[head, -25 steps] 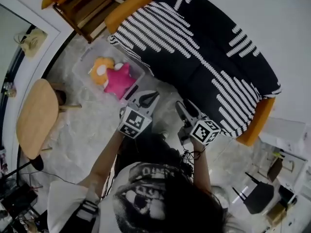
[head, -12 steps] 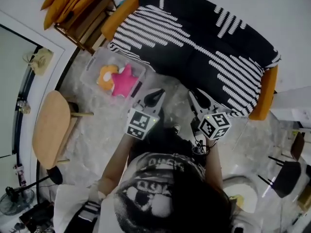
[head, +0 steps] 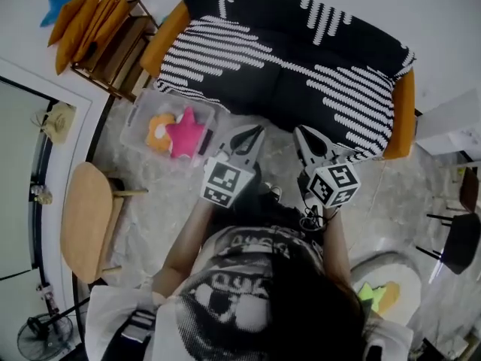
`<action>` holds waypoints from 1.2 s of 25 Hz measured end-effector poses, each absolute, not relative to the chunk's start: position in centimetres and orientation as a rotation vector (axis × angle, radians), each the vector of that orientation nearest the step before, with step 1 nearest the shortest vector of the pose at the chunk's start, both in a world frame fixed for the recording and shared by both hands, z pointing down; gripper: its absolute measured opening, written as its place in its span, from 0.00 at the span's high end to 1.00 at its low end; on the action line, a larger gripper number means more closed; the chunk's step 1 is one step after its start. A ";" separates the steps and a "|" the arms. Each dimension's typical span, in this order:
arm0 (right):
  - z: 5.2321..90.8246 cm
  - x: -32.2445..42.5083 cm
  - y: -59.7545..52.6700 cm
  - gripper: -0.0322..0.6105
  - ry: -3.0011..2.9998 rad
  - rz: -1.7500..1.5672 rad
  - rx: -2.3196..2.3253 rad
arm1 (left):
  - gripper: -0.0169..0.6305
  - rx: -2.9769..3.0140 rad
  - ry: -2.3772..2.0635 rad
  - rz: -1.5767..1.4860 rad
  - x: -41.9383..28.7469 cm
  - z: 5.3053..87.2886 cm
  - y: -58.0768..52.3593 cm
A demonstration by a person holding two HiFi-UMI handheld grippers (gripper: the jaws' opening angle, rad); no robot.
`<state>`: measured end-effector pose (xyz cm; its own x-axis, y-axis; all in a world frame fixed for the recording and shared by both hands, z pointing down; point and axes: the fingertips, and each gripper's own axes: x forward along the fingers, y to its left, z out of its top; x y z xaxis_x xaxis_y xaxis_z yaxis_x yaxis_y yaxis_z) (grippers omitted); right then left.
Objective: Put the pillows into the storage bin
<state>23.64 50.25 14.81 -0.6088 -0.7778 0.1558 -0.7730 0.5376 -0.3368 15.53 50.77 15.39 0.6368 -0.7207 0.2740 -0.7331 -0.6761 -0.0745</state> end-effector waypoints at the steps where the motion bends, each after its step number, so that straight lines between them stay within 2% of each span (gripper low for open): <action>1: 14.8 23.9 50.4 0.95 2.744 -0.584 -1.397 | 0.95 2.811 -1.243 0.429 15.9 15.0 50.7; 11: 16.1 25.9 51.3 0.95 2.839 -0.477 -1.504 | 0.95 2.848 -1.118 0.435 19.0 15.1 51.2; 30: 18.3 31.8 50.9 0.95 2.777 -0.578 -1.623 | 0.95 2.833 -0.944 0.543 22.5 18.1 51.4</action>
<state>31.82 50.90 18.33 -0.5008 -0.8184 0.2819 -0.8629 0.4465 -0.2367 22.49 51.41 18.09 0.7431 -0.5600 0.3663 -0.5982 -0.8013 -0.0115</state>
